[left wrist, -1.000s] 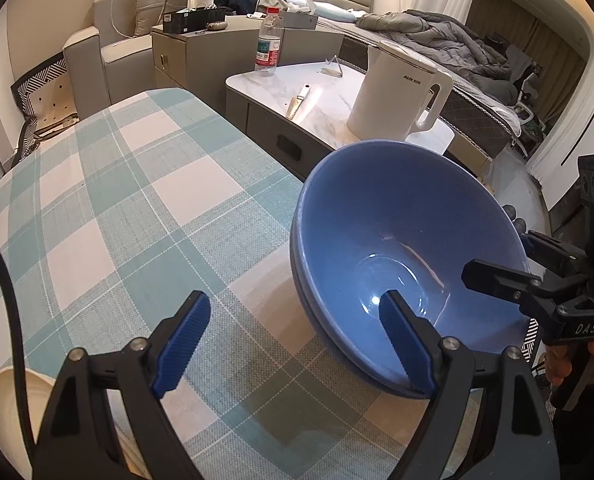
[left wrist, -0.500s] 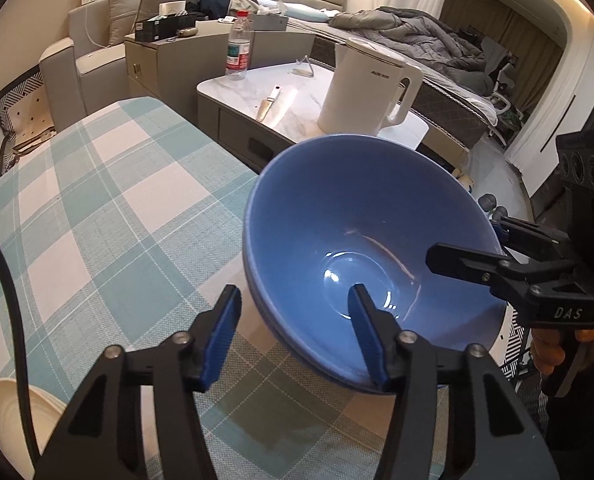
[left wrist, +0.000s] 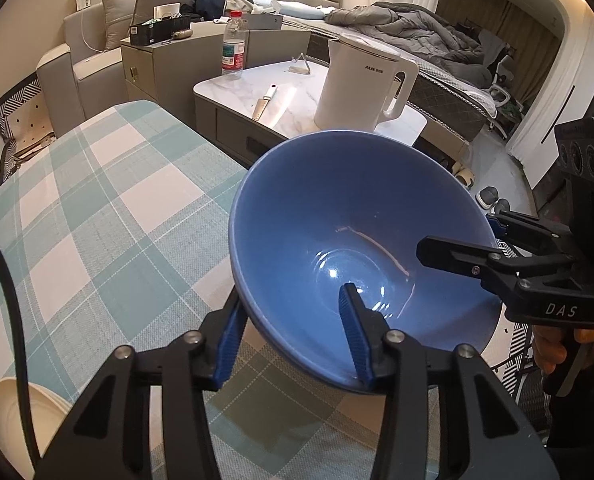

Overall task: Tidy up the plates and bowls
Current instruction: 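Lift the nested blue bowls with both tools and carry them over the cream plates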

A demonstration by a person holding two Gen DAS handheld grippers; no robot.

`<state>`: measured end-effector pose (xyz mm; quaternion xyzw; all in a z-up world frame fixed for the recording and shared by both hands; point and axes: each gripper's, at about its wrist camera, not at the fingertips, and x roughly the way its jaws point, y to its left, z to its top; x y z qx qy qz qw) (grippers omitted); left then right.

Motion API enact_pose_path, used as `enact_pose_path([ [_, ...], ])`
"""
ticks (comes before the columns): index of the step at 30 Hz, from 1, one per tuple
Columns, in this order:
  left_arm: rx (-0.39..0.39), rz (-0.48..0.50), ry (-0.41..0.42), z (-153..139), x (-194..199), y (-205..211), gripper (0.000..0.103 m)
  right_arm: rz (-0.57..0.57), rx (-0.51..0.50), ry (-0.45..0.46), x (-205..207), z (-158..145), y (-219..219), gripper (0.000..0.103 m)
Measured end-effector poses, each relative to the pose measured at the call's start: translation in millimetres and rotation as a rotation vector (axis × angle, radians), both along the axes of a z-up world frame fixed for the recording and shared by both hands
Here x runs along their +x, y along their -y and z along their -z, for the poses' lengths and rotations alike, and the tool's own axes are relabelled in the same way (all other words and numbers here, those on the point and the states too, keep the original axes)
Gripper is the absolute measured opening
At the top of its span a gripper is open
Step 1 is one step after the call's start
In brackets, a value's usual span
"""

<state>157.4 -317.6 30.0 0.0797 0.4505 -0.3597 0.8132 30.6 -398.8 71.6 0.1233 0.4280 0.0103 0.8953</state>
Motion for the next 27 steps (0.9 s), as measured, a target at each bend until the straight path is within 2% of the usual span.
enact_pose_path([
  [10, -0.007, -0.016, -0.001, -2.4, -2.5, -4.6, 0.046, 0.002, 0.001, -0.003, -0.1, -2.4, -2.3, 0.062],
  [27, -0.033, -0.063, 0.022, -23.0, -8.9, -29.8, 0.046, -0.040, -0.006, 0.019, 1.5, -17.8, -20.9, 0.062],
])
